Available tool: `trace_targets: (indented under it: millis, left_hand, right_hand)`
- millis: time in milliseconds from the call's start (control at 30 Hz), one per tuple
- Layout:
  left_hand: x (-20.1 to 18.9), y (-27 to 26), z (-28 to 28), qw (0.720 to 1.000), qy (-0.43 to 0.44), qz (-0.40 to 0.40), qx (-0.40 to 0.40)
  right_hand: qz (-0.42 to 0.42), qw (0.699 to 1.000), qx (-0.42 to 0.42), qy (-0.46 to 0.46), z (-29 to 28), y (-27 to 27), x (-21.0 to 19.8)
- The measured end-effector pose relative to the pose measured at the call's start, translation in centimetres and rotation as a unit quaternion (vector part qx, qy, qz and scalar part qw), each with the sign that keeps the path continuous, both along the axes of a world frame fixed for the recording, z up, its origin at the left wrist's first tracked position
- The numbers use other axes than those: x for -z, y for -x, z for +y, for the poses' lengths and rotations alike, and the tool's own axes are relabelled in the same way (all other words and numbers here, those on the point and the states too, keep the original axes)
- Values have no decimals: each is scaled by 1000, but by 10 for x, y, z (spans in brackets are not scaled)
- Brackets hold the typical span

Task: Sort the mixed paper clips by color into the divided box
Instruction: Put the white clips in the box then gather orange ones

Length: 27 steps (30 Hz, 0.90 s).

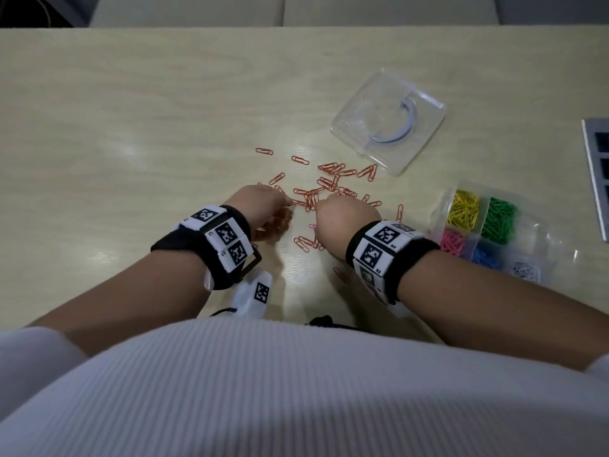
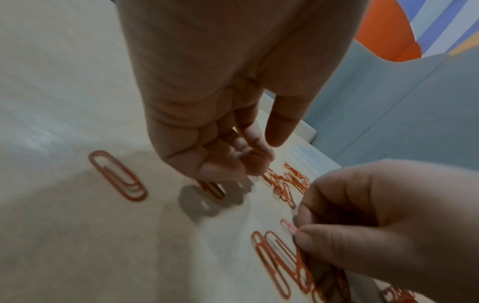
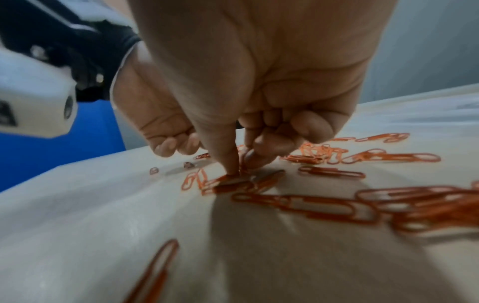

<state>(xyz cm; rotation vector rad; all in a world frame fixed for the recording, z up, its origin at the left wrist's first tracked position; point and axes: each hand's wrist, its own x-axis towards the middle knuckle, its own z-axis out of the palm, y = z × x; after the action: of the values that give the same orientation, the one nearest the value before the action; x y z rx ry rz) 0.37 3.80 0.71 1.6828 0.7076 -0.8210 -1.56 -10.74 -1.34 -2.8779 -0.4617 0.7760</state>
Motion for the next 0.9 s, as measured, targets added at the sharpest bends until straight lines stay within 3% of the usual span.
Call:
trace_targets:
  millis: [167,333,500,700,833,900]
  left_hand:
    - [-3,1,-13,995,-24,-54,82]
    - [-3,3,-59,973,-47,-116,196]
    - [-7,15,-113,950,-16,-130,285]
    - [-4,16,-121,956,-33,-130,261]
    - [2,6,-85,964,-94,-149,201]
    - [5,2,-62,953,-165,-174,188]
  right_hand:
    - [25,999,28,8,-7,6,-11]
    - [-11,984,175,-21,-55,18,-43]
    - [-15,946,313,81,-125,27,-69]
    - [66,956,266,104,-135,37,-62]
    - [-3,965,258,49,-117,33,-66]
    - [-14,974,226,-4,-96,29,-64]
